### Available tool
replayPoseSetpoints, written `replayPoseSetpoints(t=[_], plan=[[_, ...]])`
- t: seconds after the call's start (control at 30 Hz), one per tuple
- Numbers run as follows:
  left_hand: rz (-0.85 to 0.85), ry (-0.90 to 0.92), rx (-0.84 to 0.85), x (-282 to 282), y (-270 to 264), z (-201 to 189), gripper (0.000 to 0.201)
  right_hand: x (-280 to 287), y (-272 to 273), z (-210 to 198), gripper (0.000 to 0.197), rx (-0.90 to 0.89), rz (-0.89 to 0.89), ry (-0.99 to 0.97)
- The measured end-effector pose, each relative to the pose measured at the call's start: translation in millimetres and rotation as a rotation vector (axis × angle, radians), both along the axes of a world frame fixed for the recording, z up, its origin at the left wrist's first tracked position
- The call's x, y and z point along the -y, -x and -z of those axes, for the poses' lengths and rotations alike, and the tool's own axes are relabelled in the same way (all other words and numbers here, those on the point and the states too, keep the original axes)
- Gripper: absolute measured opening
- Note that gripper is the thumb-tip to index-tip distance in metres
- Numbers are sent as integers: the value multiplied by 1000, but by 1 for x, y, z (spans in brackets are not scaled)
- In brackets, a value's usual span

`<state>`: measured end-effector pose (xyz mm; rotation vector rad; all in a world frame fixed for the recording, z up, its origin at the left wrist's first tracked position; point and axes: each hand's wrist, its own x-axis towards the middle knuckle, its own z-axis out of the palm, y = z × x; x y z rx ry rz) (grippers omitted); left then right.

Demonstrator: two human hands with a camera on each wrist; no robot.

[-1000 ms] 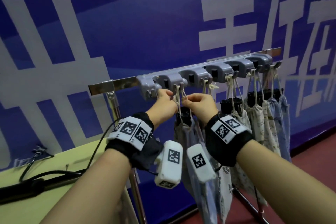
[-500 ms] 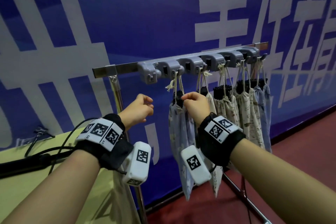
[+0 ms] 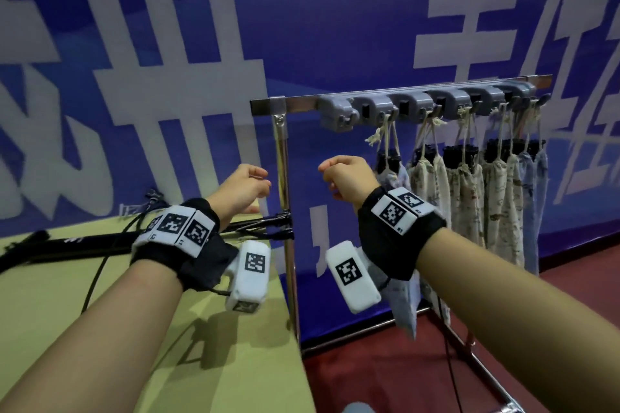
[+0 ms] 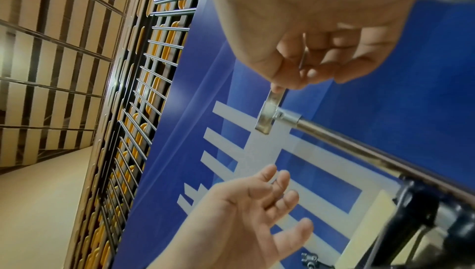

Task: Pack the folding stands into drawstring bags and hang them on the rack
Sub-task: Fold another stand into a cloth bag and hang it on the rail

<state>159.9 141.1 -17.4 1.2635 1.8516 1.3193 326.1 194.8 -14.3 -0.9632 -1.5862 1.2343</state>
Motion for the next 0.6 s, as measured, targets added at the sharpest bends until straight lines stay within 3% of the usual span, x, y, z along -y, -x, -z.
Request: replayPoseSetpoints(t=[0.17,0.3,0.4,0.47,0.6], plan=[[-73,6,146,38,45,11,24,33,44,-3,31,-17,-75,54],[-166,-32,318,64,80,26,15,55,87,0,12,-59,-160,197],[-231,-84,458,79,101,44,16,68,124,14,10,-71,-205,321],[-277,-100,528,89,114,58,18,71,148,30,18,-75,-217,427],[-340,-110,769,111,145,81,9,74,185,60,19,-124,-211,616]])
